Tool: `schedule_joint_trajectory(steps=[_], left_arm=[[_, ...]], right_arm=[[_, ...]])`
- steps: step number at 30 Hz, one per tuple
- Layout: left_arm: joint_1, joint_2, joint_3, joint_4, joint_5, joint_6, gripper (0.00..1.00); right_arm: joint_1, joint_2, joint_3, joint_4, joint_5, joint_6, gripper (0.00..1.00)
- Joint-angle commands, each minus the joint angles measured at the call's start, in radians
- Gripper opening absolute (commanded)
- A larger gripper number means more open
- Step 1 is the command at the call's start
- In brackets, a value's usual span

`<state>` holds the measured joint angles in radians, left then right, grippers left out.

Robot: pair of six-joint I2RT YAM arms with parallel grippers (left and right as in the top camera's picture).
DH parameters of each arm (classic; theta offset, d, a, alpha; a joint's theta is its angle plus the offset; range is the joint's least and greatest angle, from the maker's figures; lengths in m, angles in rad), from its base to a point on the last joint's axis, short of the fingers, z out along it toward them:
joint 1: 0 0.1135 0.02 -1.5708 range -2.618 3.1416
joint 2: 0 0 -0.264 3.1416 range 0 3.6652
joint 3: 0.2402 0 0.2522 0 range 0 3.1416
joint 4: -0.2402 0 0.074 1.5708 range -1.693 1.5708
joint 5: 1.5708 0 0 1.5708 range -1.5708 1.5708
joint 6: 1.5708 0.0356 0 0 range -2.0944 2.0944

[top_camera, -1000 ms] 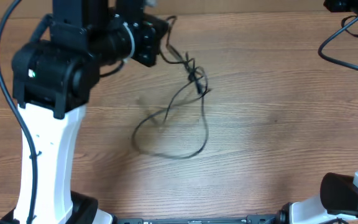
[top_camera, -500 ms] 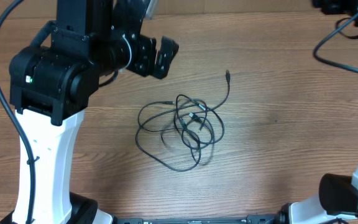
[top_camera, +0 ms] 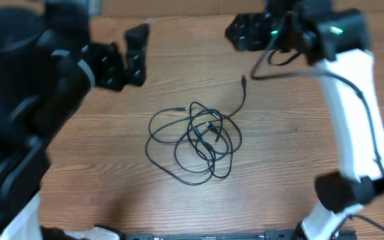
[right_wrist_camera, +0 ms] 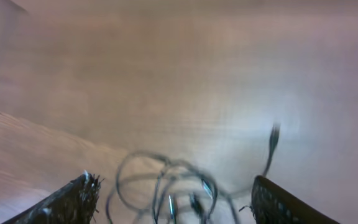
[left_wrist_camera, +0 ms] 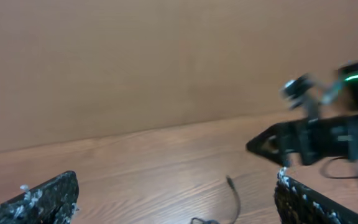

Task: Untangle cables
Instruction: 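Release the cable onto the table and raise both grippers, then lower the right gripper onto the loosened cable pile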

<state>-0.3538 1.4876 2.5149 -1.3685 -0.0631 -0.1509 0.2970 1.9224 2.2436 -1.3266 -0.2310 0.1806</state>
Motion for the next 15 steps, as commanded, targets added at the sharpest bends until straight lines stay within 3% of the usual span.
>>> schedule_joint_trajectory(steps=[1,11,15], left_arm=[[0.002,-0.019,0.012,-0.023,-0.105,-0.014,1.0],[0.002,-0.026,0.011,-0.094,-0.178,-0.014,1.0],[0.002,-0.027,0.011,-0.109,-0.18,-0.014,1.0]], right_arm=[[0.025,0.096,0.0,-0.042,0.037,0.117,0.78],[0.198,0.299,-0.016,-0.061,0.127,0.118,0.79],[0.254,0.325,-0.105,-0.064,0.172,0.108,0.78]])
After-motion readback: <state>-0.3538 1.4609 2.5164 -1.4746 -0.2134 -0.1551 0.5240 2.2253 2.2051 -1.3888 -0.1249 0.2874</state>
